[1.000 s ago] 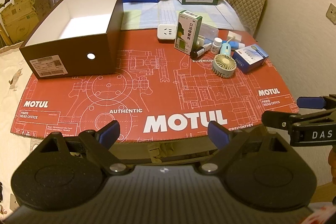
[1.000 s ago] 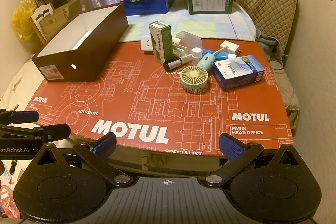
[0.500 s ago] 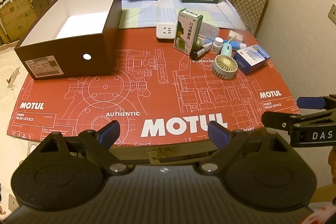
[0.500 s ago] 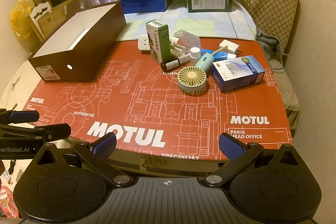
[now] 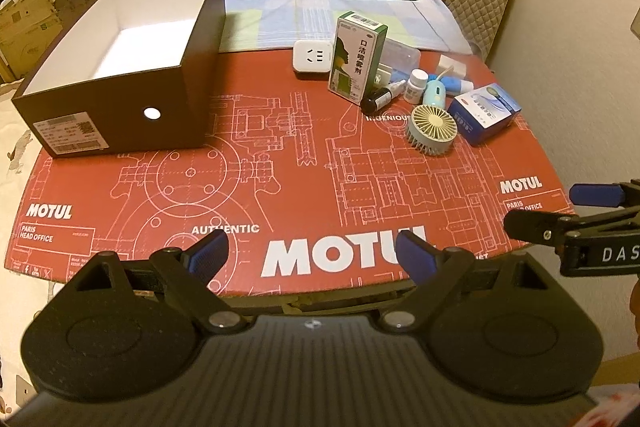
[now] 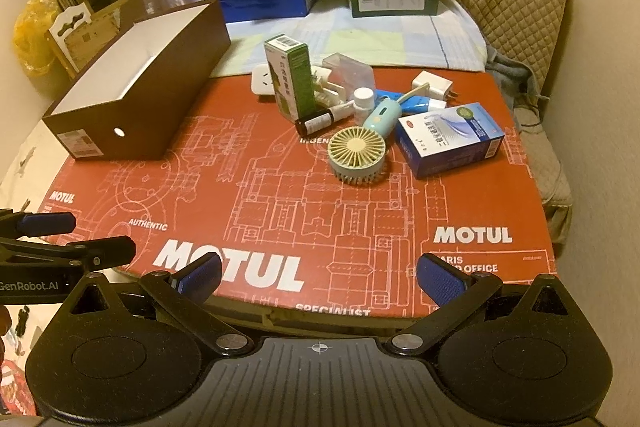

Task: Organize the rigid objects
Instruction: 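Reach the left gripper to the green-and-white medicine box and grasp it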

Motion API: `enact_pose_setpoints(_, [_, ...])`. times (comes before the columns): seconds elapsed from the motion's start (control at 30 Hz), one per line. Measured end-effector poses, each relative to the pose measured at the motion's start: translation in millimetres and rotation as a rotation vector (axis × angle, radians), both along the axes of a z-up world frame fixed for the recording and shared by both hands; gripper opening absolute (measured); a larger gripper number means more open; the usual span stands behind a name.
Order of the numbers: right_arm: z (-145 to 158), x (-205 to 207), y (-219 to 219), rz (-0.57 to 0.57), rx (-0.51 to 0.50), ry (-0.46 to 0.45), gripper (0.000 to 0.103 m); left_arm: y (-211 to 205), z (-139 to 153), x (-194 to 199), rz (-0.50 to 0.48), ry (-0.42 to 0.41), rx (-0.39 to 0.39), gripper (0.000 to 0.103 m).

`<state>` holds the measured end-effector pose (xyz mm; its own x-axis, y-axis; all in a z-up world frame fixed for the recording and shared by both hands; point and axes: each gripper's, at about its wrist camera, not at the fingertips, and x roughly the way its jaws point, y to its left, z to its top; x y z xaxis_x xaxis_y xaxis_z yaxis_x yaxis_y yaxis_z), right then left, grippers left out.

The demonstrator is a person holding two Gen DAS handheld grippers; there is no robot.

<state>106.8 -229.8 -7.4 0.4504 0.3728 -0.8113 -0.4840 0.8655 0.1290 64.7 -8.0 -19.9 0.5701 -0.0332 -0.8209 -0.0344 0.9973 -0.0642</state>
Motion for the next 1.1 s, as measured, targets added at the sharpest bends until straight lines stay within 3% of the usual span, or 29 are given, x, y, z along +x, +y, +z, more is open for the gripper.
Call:
enact_pose_setpoints(0.33, [-7.2, 37.0, -14.6, -0.062, -0.009, 0.004, 0.101, -5.2, -9.4, 34.7, -0.019, 0.019, -0.005, 0.089])
enact_pose_setpoints(0.7, [-17.8, 94.1, -35.8, -0.111, -0.028, -0.004, 0.101, -23.1, -12.6, 88.9, -0.078, -0.042, -0.014, 0.088])
enact_pose_setpoints(1.1, [-22.4, 162.5, -60.7, -0.170, -0.034, -0.018, 0.101, -31.9, 2.4, 181.6, 0.010, -0.123, 0.024, 0.088])
